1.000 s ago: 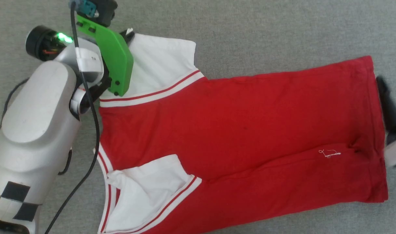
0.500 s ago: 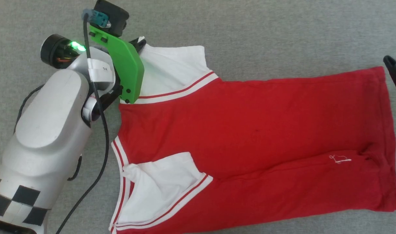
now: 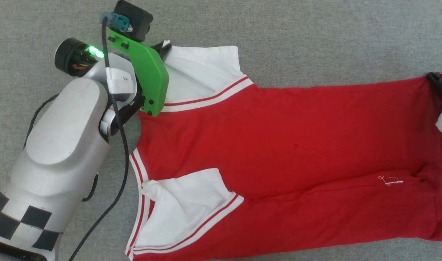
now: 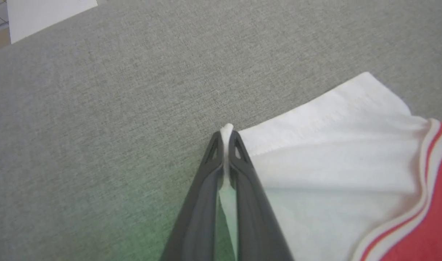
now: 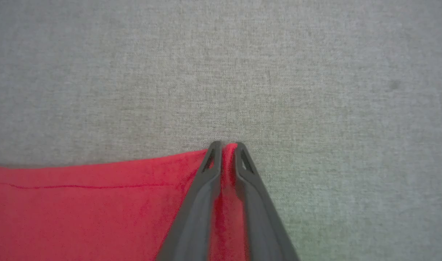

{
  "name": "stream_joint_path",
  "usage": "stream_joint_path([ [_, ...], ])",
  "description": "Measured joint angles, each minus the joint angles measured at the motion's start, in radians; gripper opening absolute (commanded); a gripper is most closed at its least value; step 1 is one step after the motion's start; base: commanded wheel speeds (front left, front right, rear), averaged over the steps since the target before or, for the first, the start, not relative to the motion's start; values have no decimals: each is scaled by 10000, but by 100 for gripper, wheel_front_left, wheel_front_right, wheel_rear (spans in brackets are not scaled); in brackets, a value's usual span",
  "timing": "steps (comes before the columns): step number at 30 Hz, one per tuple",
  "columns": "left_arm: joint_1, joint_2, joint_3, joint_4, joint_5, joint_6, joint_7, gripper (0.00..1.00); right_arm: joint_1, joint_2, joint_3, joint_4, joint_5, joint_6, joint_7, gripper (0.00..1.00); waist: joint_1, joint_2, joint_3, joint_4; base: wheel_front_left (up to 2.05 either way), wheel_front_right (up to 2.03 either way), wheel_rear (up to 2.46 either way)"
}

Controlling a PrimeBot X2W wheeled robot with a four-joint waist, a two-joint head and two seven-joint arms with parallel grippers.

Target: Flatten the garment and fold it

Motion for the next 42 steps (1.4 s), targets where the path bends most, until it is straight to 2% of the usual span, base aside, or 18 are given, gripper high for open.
stream_joint_path([
  [7,135,-17,510,-81,-272,161,-915,0,-92,-163,94,286,192,0,-675,0,0,0,-282,-23,0,0,0],
  [13,1159,268,1003,-886,-671,282,-1845,0,537,-219,-132,-263,566,0,-1189,0,0,0,-937,-25,0,0,0],
  [18,2467,593,1183,-2056,-805,443,-2393,0,1618,13,-583,-1028,767,0,-1476,0,-1,0,-1588,16,0,0,0],
  [24,4410,888,1381,-3797,-936,936,-3145,0,3144,499,-1035,-1923,917,0,-1722,0,-2,0,-2323,132,0,0,0],
  [28,5694,1035,1206,-4462,-922,1210,-3459,0,3972,901,-1193,-2224,959,0,-1927,0,-1,0,-2606,246,0,0,0],
  [33,7000,997,807,-4376,-917,1304,-3760,0,4871,1352,-1197,-2173,993,0,-2228,0,-2,0,-2765,415,0,0,0],
  [39,7711,897,506,-3609,-1012,1404,-3833,0,5497,1578,-1137,-1714,968,0,-2589,0,-1,0,-2941,423,0,0,0],
  [40,7799,853,495,-3461,-1055,1448,-3850,0,5545,1593,-1103,-1611,924,0,-2667,14,-1,0,-2988,409,0,0,0],
  [41,7863,826,485,-3350,-1078,1484,-3902,0,5577,1599,-1083,-1534,886,0,-2729,100,-1,0,-3030,397,0,0,0],
  [42,7920,796,472,-3208,-1078,1519,-3952,41,5597,1622,-1097,-1411,855,0,-2788,100,-1,0,-3091,379,0,0,0],
])
